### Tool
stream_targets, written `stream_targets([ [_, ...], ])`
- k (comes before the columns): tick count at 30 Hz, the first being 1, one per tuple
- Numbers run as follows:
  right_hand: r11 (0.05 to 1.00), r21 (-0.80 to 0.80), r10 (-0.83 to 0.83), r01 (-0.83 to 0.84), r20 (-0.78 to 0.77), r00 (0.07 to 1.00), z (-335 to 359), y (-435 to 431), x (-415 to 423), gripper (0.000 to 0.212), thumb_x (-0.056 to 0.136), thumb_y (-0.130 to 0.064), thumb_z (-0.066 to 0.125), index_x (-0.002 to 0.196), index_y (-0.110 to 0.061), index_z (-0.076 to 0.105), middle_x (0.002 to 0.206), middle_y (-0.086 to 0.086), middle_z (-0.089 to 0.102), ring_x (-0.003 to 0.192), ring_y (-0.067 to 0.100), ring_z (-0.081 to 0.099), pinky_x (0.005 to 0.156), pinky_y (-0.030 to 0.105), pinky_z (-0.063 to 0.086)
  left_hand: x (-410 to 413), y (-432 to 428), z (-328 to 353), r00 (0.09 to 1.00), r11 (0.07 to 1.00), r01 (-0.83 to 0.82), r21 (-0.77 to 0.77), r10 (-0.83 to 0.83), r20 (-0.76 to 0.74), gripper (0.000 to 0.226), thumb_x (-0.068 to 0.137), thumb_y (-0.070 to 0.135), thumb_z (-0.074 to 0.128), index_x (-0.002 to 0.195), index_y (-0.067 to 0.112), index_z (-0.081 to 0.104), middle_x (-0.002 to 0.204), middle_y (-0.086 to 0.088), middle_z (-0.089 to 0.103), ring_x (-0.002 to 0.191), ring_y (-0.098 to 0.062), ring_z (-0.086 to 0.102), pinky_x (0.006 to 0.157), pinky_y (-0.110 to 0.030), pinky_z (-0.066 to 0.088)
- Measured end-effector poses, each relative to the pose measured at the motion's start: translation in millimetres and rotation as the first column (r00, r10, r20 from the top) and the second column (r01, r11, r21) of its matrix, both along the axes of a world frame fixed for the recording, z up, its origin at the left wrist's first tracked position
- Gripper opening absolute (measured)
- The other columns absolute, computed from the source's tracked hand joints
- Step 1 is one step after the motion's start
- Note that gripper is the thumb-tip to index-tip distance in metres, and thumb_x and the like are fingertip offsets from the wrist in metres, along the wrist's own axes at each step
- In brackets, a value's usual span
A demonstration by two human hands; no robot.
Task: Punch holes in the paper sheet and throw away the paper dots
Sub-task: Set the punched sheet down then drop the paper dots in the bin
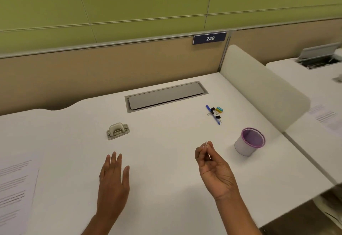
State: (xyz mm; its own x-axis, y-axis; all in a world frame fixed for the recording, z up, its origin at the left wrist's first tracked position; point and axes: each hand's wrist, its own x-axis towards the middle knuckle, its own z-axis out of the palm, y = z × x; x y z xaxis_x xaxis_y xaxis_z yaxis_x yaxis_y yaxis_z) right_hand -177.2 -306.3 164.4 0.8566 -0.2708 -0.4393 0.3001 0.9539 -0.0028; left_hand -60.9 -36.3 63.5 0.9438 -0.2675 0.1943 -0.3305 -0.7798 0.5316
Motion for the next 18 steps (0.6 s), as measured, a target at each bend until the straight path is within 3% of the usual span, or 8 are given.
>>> stream_targets([
  [5,0.992,-0.004,-0.129,0.129,0.039,0.991,7.0,-67.3,-18.9,0.065,0.031,0.026,0.089,0.091,0.005,0.074,0.093,0.012,0.067,0.088,0.025,0.062,0.064,0.027,0.061,-6.3,-68.1,8.8,0.998,0.997,0.066,-0.047,-0.065,0.014,0.054,0.104,0.034,0.04,0.153,0.013,0.037,0.164,0.0,0.027,0.155,-0.007,0.005,0.125,-0.038,0.014],
  [10,0.957,-0.13,-0.27,0.261,-0.061,0.961,8.5,-146.2,-35.9,0.065,0.034,0.021,0.091,0.094,0.006,0.071,0.095,0.015,0.069,0.085,0.025,0.068,0.067,0.026,0.061,-17.1,-120.5,-0.1,0.998,0.998,0.064,-0.029,-0.065,-0.015,0.055,0.103,0.036,0.038,0.154,0.013,0.036,0.164,-0.001,0.026,0.155,-0.008,0.006,0.126,-0.035,0.011],
  [13,0.91,-0.302,-0.352,0.285,-0.196,0.915,6.3,-180.7,-45.2,0.024,0.08,0.01,0.072,0.101,-0.001,0.07,0.093,0.009,0.073,0.078,0.017,0.074,0.069,0.024,0.06,-25.1,-140.9,-4.4,0.997,0.998,0.063,-0.024,-0.064,-0.032,0.055,0.103,0.036,0.039,0.154,0.014,0.035,0.165,0.001,0.025,0.155,-0.007,0.005,0.126,-0.033,0.009],
  [14,0.887,-0.379,-0.368,0.265,-0.234,0.9,4.6,-189.4,-45.2,0.019,0.086,0.007,0.067,0.103,-0.003,0.07,0.095,0.008,0.073,0.081,0.015,0.074,0.072,0.023,0.059,-26.6,-145.6,-6.2,0.997,0.998,0.062,-0.019,-0.063,-0.036,0.055,0.103,0.035,0.039,0.154,0.014,0.035,0.165,0.001,0.025,0.155,-0.007,0.005,0.126,-0.033,0.009],
  [18,0.708,-0.703,-0.457,0.068,-0.382,0.803,-8.0,-217.7,-35.4,0.019,0.083,0.01,0.069,0.097,-0.002,0.073,0.1,0.01,0.073,0.092,0.019,0.069,0.078,0.021,0.058,-29.7,-157.4,-11.9,0.998,0.999,0.036,0.002,-0.036,-0.056,0.055,0.103,0.035,0.039,0.154,0.014,0.035,0.165,0.0,0.024,0.155,-0.007,0.004,0.126,-0.035,0.01],
])
